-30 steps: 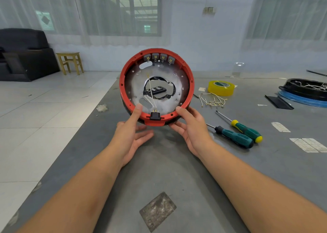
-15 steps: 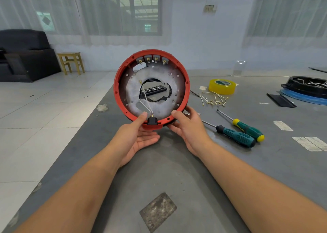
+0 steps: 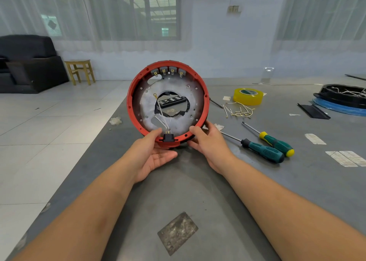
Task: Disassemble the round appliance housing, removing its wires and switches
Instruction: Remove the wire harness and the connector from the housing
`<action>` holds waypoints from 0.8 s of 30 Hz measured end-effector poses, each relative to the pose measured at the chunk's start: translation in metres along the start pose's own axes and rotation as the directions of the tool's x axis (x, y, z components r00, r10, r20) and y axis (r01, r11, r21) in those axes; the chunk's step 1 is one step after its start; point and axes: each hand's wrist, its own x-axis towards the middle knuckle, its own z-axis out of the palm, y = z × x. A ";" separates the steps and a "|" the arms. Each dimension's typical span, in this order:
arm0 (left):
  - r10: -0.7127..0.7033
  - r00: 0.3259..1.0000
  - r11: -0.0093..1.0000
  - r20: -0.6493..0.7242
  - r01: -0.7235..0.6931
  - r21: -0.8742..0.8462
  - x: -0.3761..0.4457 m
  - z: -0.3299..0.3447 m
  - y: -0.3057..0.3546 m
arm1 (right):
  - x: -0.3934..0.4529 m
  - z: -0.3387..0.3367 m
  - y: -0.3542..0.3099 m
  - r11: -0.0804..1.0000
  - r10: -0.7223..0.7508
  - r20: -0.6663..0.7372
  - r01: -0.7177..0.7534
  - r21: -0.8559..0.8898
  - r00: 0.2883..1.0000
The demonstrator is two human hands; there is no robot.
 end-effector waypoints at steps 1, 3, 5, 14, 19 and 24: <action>-0.011 1.000 1.000 0.006 0.011 0.006 0.000 0.000 0.001 | 0.000 0.000 0.000 1.000 -0.004 -0.002 0.004 -0.003 1.000; -0.027 1.000 1.000 0.013 0.027 0.000 0.000 -0.001 0.001 | -0.002 0.001 -0.002 1.000 -0.011 -0.001 0.011 -0.015 1.000; -0.034 0.999 0.999 0.031 0.034 0.005 0.001 -0.002 0.001 | -0.004 0.001 -0.003 1.000 -0.018 0.006 0.018 -0.023 1.000; 0.075 0.994 0.997 -0.077 -0.072 0.036 0.007 0.001 -0.005 | -0.008 0.000 0.000 0.963 -0.068 0.005 0.067 -0.260 0.998; 0.179 0.969 0.984 -0.172 -0.172 0.055 0.011 -0.004 -0.006 | -0.011 -0.001 0.001 0.889 -0.116 0.017 0.111 -0.445 0.993; 0.207 0.963 0.978 -0.171 -0.209 0.008 0.010 -0.008 -0.005 | -0.026 -0.023 -0.007 0.553 -0.268 0.143 0.273 -0.787 0.953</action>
